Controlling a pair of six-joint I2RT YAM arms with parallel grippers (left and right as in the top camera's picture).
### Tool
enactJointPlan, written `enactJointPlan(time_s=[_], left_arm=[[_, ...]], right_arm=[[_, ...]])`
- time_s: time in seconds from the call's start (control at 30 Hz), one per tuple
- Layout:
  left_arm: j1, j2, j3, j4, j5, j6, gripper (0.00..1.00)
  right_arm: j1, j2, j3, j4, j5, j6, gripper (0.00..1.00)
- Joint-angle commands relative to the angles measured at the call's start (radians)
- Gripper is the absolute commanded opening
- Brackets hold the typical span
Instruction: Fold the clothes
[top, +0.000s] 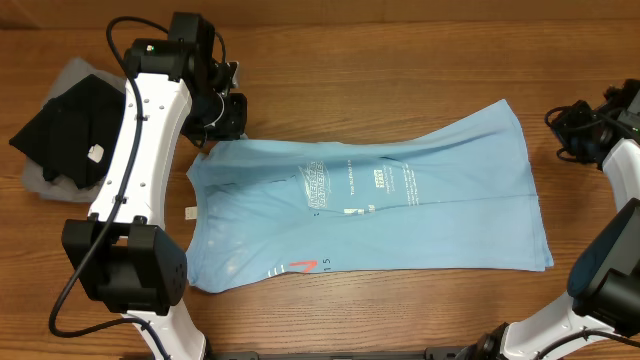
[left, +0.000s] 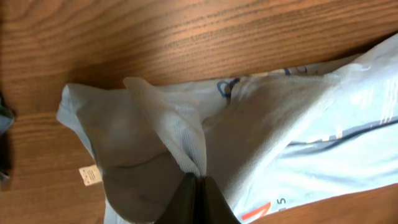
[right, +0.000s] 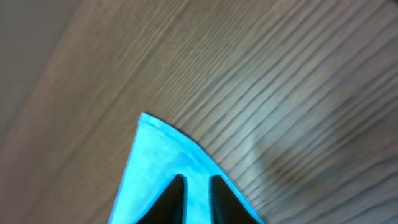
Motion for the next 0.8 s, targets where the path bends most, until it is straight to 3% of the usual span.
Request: enactJointPlan(time_s=[0.0, 0.13, 0.23, 0.6, 0.77], left_arm=[[0.003, -0.023, 0.003, 0.032, 0.008, 0.026, 0.04], [-0.001, -0.023, 0.003, 0.069, 0.047, 0.026, 0.05], [-0.010, -0.023, 0.003, 0.079, 0.048, 0.026, 0.05], [-0.043, -0.023, 0.003, 0.087, 0.047, 0.026, 0.06], [-0.051, -0.023, 0.003, 0.101, 0.047, 0.026, 0.06]], right_arm=[[0.028, -0.011, 0.012, 0.013, -0.078, -0.001, 0.29], [0.104, 0.011, 0.012, 0.085, -0.069, -0.067, 0.46], [0.172, 0.049, 0.012, 0.153, 0.079, -0.080, 0.50], [0.221, 0.252, 0.012, 0.396, 0.159, -0.102, 0.53], [0.221, 0.305, 0.012, 0.445, 0.160, -0.102, 0.59]])
